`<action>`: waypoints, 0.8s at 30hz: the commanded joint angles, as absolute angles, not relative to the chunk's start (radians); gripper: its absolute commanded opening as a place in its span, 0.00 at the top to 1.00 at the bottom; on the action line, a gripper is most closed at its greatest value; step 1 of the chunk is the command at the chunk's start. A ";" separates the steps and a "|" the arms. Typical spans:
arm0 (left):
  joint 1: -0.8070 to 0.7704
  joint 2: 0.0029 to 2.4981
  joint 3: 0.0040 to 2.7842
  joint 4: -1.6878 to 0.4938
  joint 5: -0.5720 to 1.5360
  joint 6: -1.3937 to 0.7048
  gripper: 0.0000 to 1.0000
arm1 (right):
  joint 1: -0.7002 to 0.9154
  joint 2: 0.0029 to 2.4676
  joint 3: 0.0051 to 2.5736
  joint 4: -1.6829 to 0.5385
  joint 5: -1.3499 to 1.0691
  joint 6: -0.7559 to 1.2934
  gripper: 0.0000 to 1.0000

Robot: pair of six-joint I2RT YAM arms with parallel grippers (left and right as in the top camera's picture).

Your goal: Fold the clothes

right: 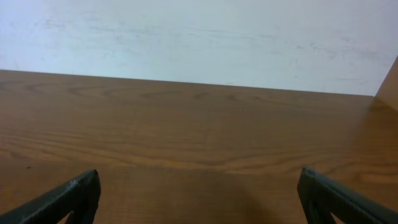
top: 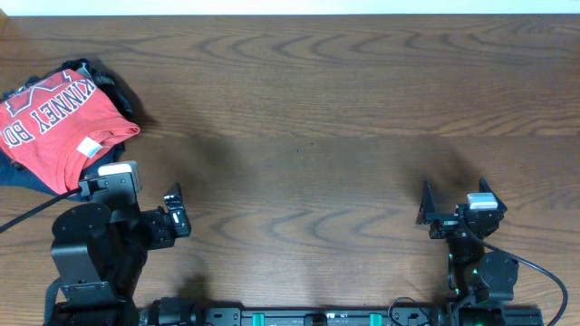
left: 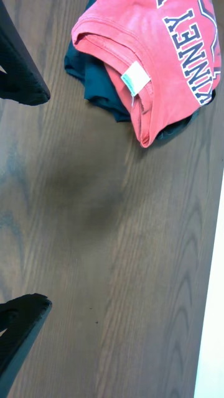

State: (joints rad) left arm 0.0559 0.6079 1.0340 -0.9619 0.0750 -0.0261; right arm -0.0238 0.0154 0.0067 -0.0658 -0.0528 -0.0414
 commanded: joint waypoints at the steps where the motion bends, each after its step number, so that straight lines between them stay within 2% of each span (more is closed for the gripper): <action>1: 0.053 0.608 1.032 -0.961 0.071 -0.031 0.02 | -0.019 0.012 0.006 -0.070 -0.057 -0.057 0.01; 11: 0.047 0.567 1.031 -0.965 0.071 -0.031 0.02 | -0.019 0.012 0.006 -0.070 -0.057 -0.057 0.01; 16: 0.047 0.490 1.003 -1.042 0.036 -0.014 0.02 | -0.019 0.012 0.006 -0.070 -0.057 -0.057 0.01; 20: 0.047 0.369 0.867 -1.019 0.036 0.002 0.02 | -0.019 0.012 0.006 -0.070 -0.057 -0.057 0.01; 24: 0.047 0.216 0.656 -0.878 0.036 0.003 0.02 | -0.019 0.012 0.006 -0.070 -0.057 -0.057 0.01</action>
